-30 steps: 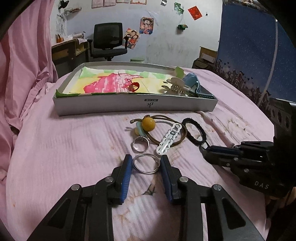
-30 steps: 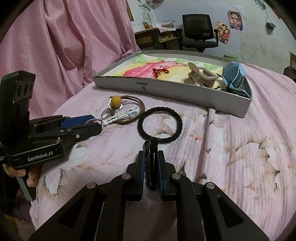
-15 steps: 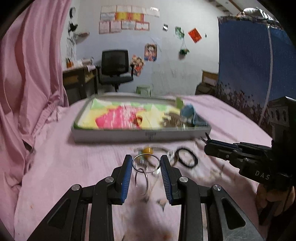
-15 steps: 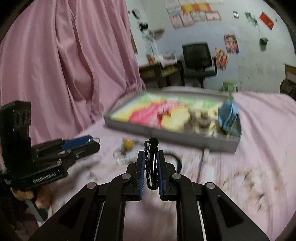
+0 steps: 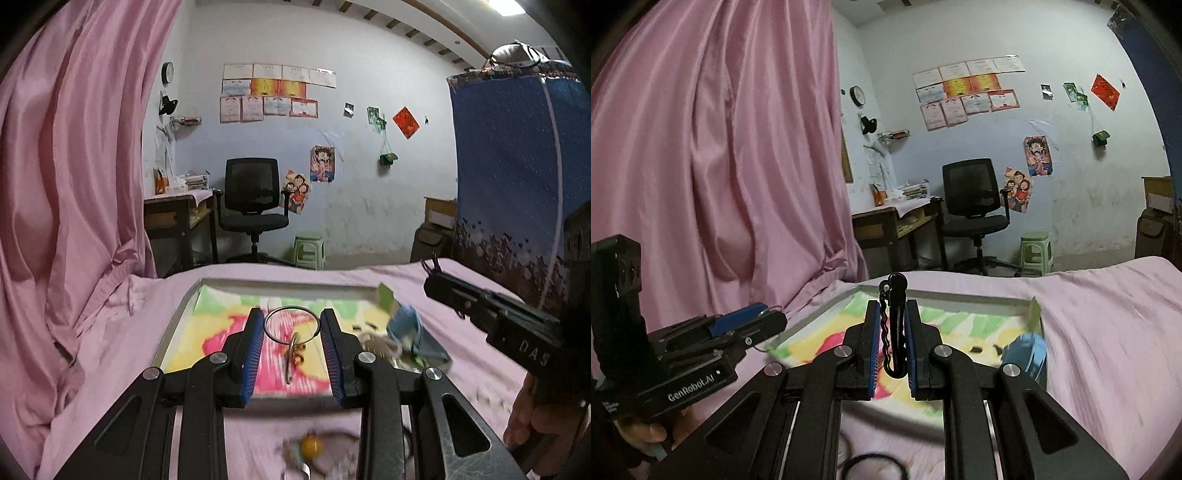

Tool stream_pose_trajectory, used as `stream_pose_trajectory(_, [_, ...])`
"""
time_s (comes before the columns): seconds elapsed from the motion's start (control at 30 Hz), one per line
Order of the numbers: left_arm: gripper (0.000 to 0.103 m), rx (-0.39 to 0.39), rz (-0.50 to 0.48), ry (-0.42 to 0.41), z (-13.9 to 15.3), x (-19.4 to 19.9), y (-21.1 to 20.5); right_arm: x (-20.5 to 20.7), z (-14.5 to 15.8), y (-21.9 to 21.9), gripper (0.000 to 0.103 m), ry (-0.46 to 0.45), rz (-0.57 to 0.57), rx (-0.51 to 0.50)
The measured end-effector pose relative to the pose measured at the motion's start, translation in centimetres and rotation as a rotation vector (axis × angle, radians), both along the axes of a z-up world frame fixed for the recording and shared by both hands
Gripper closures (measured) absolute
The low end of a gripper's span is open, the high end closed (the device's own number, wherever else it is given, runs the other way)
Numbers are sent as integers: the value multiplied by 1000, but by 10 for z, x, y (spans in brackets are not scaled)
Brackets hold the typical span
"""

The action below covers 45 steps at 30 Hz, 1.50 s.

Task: Organize jewelry
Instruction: 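Carry the silver rings with the left tool into the tray while the right drops the beaded strap there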

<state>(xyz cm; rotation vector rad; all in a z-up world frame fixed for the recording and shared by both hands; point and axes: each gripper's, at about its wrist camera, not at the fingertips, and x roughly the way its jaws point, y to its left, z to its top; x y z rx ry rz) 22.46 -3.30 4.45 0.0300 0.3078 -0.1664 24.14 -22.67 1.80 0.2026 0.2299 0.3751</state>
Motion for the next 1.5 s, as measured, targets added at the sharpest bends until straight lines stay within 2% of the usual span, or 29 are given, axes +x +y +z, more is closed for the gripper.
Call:
stream_pose_trajectory(0.3, [74, -35, 13, 37, -12, 62, -5, 55, -21, -4, 92, 64, -51, -2])
stream_pose_trajectory(0.47, [74, -63, 29, 133, -26, 90, -2, 78, -37, -4, 91, 144, -66, 0])
stream_pose_trajectory(0.6, [74, -94, 49, 258, -40, 115, 4, 94, -52, -5, 91, 242, -61, -10])
stream_pose_trajectory(0.77, [74, -78, 59, 379, -55, 132, 3, 101, -66, -3, 91, 317, -63, -25])
stream_pose_trajectory(1.07, [73, -16, 47, 503, -70, 145, -12, 110, -86, -11, 91, 411, -73, -16])
stream_pose_trajectory(1.27, [73, -49, 39, 565, -77, 152, -8, 110, -89, -12, 91, 421, -78, -15])
stream_pose_trajectory(1.33, [73, -87, 32, 566, -77, 151, -3, 110, -90, -14, 87, 424, -75, -6])
stream_pose_trajectory(1.4, [69, -117, 36, 568, -77, 149, 2, 109, -89, -15, 70, 419, -80, -2])
stream_pose_trajectory(1.5, [57, -154, 36, 548, -73, 142, 7, 102, -83, -16, 66, 387, -85, -4])
